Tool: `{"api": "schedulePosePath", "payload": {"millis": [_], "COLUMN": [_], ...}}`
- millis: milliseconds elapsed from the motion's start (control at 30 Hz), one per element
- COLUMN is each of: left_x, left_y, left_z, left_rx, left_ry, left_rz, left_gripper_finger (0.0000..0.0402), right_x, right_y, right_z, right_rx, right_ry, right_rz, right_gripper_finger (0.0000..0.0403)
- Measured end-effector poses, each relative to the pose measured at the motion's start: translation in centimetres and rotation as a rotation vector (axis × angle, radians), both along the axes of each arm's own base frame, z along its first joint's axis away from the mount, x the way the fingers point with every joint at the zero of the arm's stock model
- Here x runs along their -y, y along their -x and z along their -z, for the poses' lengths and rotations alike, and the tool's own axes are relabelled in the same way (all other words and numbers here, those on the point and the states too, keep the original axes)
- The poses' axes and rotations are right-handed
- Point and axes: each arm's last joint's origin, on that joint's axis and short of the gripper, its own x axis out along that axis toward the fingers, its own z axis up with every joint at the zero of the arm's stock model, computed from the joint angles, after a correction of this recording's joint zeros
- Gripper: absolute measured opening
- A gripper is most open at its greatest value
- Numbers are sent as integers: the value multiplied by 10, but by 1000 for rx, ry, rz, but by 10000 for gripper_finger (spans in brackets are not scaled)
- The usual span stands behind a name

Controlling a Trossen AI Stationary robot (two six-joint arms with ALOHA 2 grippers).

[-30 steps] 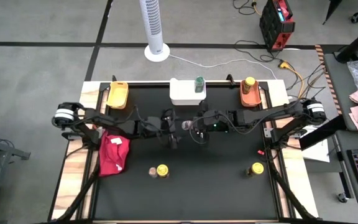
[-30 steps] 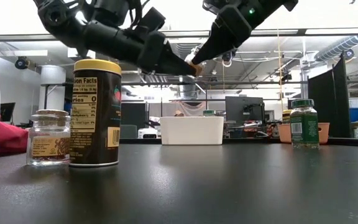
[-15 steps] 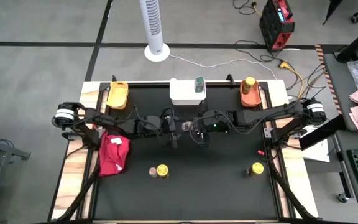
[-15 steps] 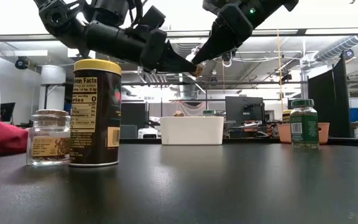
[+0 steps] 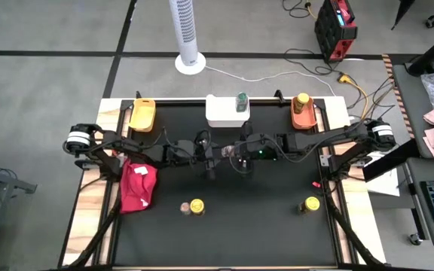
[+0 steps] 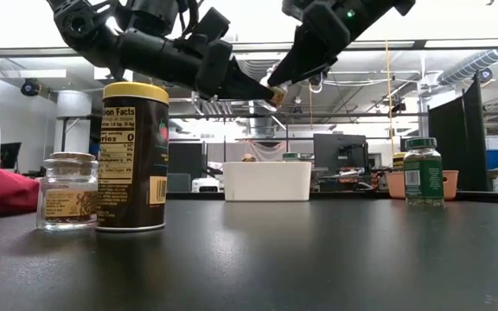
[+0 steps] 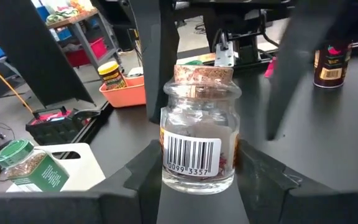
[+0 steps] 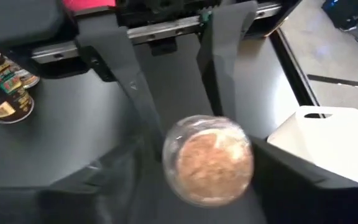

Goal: Sort spices by type
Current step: Put the top transparent spice bottle into the yellow bin

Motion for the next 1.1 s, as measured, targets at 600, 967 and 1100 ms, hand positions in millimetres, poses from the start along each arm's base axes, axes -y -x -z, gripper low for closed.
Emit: {"api": "schedulePosePath", "payload": {"millis": [600,967,1100], "left_x": [8,7,5], "left_y": [16,32,34], "left_z": [-5,0,1], "left_rx": [280,352,348], "left_ry": [21,37,39], "left_rz": [152,156,109], "left_gripper_finger": [117,43,22], "right_x": [0,0,0], "right_y": [44,65,71], "right_z": [-31,-4,10], "right_rx": [246,405,260], "right_ry": [-9,-55,-187], "right_rz": [7,8,85], "right_gripper_finger": [334,322,317]}}
